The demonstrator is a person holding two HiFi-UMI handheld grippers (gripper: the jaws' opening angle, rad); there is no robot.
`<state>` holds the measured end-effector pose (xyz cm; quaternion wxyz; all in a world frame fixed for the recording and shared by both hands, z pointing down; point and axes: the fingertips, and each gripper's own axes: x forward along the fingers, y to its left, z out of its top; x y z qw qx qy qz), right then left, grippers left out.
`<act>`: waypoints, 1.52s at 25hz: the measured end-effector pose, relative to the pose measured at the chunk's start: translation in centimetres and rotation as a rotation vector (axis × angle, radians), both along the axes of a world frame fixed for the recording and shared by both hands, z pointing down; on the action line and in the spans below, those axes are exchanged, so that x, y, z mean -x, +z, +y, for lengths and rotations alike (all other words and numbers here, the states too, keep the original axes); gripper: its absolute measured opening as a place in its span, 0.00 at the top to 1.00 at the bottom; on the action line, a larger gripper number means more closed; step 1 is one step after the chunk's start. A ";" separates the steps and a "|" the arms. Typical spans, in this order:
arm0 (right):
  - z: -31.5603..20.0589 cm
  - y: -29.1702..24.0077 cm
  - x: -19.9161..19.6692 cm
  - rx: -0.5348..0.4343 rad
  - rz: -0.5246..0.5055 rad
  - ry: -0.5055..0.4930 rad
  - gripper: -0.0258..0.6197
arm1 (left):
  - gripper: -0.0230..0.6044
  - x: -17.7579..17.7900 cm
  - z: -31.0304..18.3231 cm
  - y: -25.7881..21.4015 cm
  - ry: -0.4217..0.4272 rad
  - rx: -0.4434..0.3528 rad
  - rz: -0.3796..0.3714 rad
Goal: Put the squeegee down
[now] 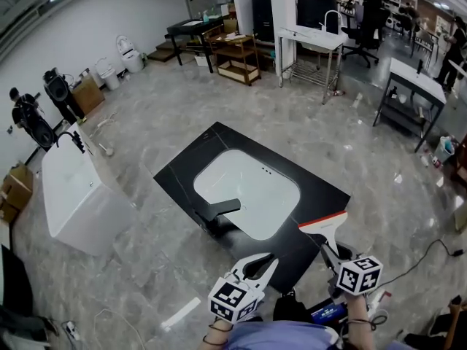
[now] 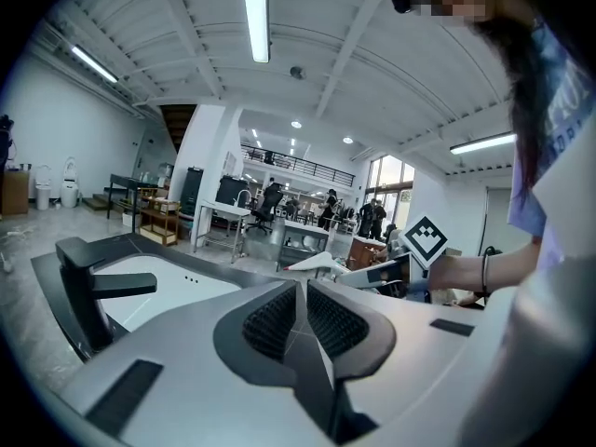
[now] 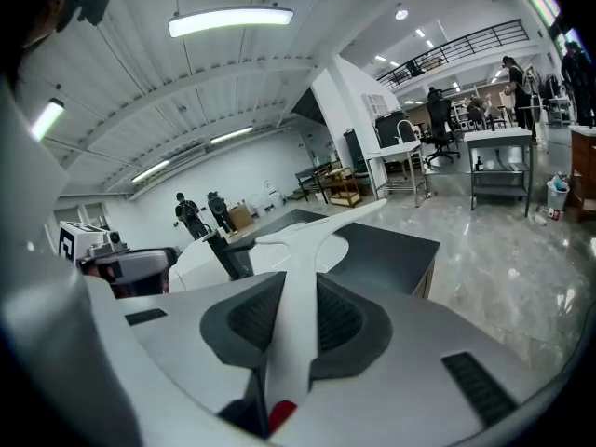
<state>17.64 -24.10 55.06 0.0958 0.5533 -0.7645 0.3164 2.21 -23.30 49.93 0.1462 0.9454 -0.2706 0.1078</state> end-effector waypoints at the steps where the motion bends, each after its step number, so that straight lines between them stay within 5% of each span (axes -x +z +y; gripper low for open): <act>1: -0.8 0.3 -0.5 0.007 0.000 -0.011 0.83 | 0.89 -0.5 -0.4 0.0 -0.008 0.002 -0.004; 22: -17.1 10.5 -7.1 0.136 -0.003 -0.073 0.84 | 0.89 -6.1 -6.7 1.9 -0.133 0.058 -0.087; 38: -20.6 15.5 -8.7 0.231 0.027 -0.037 0.84 | 0.89 -5.9 -8.4 3.1 -0.202 0.074 -0.122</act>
